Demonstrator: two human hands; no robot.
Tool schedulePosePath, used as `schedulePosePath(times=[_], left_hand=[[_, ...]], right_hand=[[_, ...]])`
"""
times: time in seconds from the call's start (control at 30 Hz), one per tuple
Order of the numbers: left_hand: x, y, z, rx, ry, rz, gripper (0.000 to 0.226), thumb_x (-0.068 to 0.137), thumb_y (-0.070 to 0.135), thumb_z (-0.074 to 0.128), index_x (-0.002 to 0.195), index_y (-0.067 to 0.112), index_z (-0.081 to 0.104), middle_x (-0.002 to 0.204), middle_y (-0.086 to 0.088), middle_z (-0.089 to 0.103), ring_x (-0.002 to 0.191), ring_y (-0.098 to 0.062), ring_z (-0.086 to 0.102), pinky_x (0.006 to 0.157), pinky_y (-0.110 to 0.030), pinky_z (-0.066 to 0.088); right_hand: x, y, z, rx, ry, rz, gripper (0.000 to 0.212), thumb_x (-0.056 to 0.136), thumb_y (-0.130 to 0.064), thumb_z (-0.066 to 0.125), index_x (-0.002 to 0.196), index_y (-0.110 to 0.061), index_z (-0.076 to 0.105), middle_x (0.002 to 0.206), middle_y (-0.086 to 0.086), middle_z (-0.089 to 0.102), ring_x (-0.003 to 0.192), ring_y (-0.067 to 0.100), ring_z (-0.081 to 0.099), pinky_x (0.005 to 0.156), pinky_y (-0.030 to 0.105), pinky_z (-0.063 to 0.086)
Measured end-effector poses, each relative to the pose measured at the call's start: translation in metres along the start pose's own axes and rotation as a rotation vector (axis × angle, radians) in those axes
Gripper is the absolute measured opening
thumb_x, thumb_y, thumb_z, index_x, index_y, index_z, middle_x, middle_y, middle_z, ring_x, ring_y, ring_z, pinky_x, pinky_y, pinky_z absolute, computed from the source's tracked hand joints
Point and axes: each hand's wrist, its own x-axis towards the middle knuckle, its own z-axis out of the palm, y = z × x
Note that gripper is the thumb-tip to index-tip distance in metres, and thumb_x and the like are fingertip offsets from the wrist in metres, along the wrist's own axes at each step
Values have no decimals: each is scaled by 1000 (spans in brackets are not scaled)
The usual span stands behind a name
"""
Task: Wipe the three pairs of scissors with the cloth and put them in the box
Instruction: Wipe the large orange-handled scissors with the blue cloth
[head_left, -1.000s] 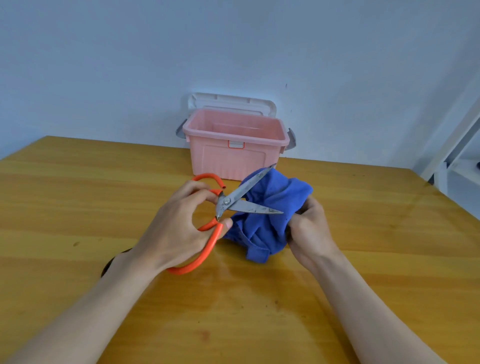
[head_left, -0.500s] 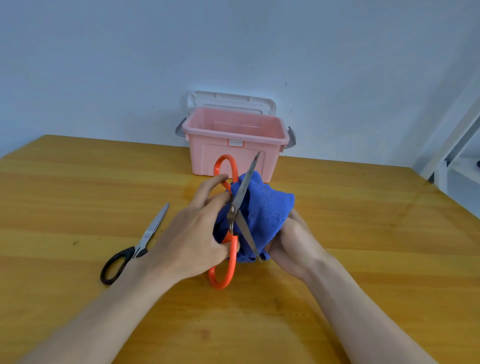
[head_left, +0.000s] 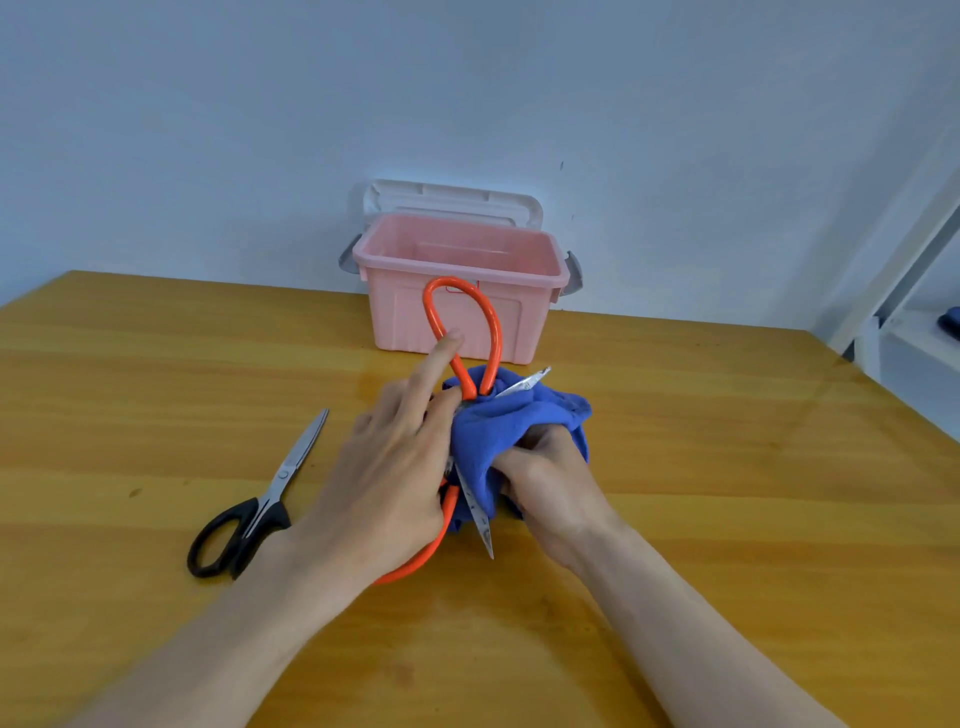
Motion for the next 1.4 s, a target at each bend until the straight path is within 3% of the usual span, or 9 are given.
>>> schedulePosePath(times=[0.2, 0.4, 0.53, 0.67, 0.87, 1.0, 1.2, 1.3, 1.4], left_hand=[[-1, -3, 3, 23, -4, -14, 66, 61, 11, 78, 121, 14, 52, 160, 5, 2, 128, -25, 37, 85, -41, 45], [1, -12, 2, 14, -29, -30, 66, 67, 19, 76, 127, 20, 49, 161, 10, -3, 138, -22, 28, 96, -41, 39], [1, -12, 4, 13, -28, -32, 66, 64, 12, 79, 123, 17, 51, 161, 7, 1, 136, -22, 30, 96, -43, 41], [-1, -6, 8, -5, -1, -35, 61, 62, 10, 81, 117, 12, 53, 160, 4, 4, 130, -23, 37, 93, -40, 44], [1, -8, 7, -15, 29, -79, 50, 69, 12, 75, 113, 13, 53, 161, 5, 1, 128, -24, 39, 89, -40, 41], [4, -13, 4, -57, 47, -96, 52, 70, 7, 72, 118, 18, 54, 161, 12, 0, 131, -21, 39, 89, -38, 41], [9, -30, -9, -98, 121, -217, 44, 71, -3, 68, 109, 14, 54, 161, 15, 2, 128, -23, 45, 77, -38, 45], [7, -30, -5, -65, 94, -182, 48, 73, 2, 69, 117, 16, 54, 161, 13, 0, 127, -23, 44, 85, -43, 47], [4, -21, 2, -53, 79, -155, 57, 72, 5, 71, 124, 17, 52, 160, 13, -1, 128, -23, 42, 90, -38, 43]], right_hand=[[1, 0, 1, 37, 64, 44, 21, 88, 14, 51, 88, 0, 67, 77, 9, 71, 75, 22, 68, 69, 33, 55], [5, 0, 1, 57, 83, 58, 20, 90, 15, 51, 96, 6, 67, 93, 18, 73, 90, 32, 71, 81, 43, 58], [4, -3, -2, 142, 33, 138, 23, 89, 17, 49, 92, 3, 67, 83, 13, 73, 79, 25, 71, 68, 34, 59], [5, -2, 0, 232, 62, 201, 24, 89, 12, 53, 87, -4, 71, 86, 13, 73, 81, 25, 69, 76, 39, 57], [4, -3, 7, -19, 87, 25, 25, 83, 12, 61, 73, -9, 69, 75, 8, 71, 75, 23, 68, 70, 36, 56], [2, -2, 9, -96, 66, -8, 30, 85, 12, 58, 70, -12, 68, 70, 0, 71, 70, 13, 68, 64, 25, 52], [-2, 3, 2, -181, 14, 4, 7, 77, -2, 62, 81, 0, 68, 78, 8, 72, 79, 17, 70, 67, 28, 55], [1, 2, 4, -74, 50, 74, 14, 88, 4, 57, 90, 0, 70, 89, 12, 75, 89, 23, 72, 80, 38, 58], [3, -2, 7, -36, 35, 97, 19, 84, 2, 55, 79, -10, 70, 76, 3, 73, 80, 18, 69, 72, 33, 55]])
